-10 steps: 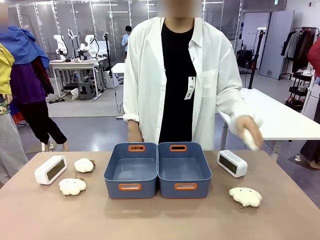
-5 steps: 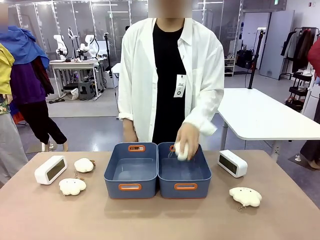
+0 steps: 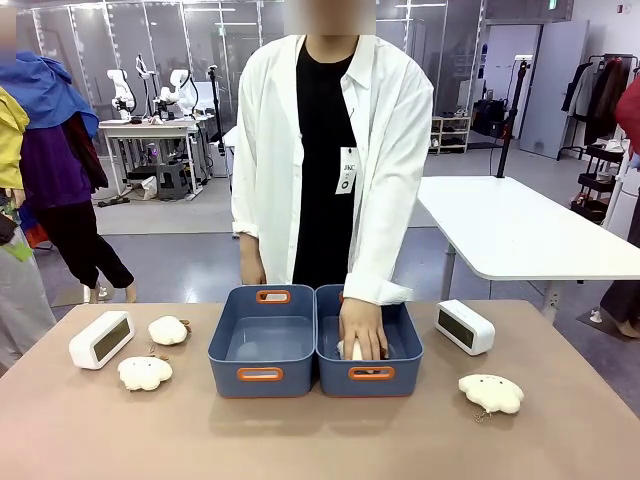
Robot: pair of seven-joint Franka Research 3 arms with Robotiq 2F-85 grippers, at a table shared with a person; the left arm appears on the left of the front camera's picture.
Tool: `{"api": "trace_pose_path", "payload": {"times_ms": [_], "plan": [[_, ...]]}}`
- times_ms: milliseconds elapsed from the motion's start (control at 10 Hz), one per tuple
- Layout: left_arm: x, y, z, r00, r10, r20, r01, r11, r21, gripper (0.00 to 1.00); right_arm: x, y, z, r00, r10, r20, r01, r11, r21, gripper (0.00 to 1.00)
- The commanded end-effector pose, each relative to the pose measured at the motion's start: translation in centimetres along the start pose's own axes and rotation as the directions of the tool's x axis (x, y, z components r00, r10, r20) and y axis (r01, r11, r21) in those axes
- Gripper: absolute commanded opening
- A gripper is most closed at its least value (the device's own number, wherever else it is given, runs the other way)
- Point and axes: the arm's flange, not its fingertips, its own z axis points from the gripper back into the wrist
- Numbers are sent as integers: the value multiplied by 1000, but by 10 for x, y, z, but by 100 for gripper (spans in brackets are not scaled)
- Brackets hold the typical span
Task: Sort the digital clocks into the basket.
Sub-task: Pick up the Digital clock from the table and place it into the empty Plastic storage basket.
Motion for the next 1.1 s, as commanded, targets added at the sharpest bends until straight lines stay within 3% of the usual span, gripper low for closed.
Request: {"api": "trace_pose_path", "payload": {"times_ms": [0,200,600,700,900,1000], "plan": [[6,0,-35,1000,9,-8,-9,999,49,100,-1,2,0,1000,16,2,-16,1000,7,100],[19,6,-71,999,-34,33,32,998,57,100,-1,2,0,1000,16,2,-16,1000,7,100],[40,29,-145,1000,9,-27,-7,996,87,100,-1,2,0,1000,16,2,-16,1000,7,100],[42,33,-156,1000,5,-27,-2,993,115,100,-1,2,0,1000,16,2,-16,1000,7,100],[40,36,-162,999,-9,-47,11,999,53,100,-1,2,0,1000,16,2,-16,1000,7,100],[34,32,-163,998,11,-62,-4,994,107,100,-1,2,0,1000,16,2,-16,1000,7,100]]}}
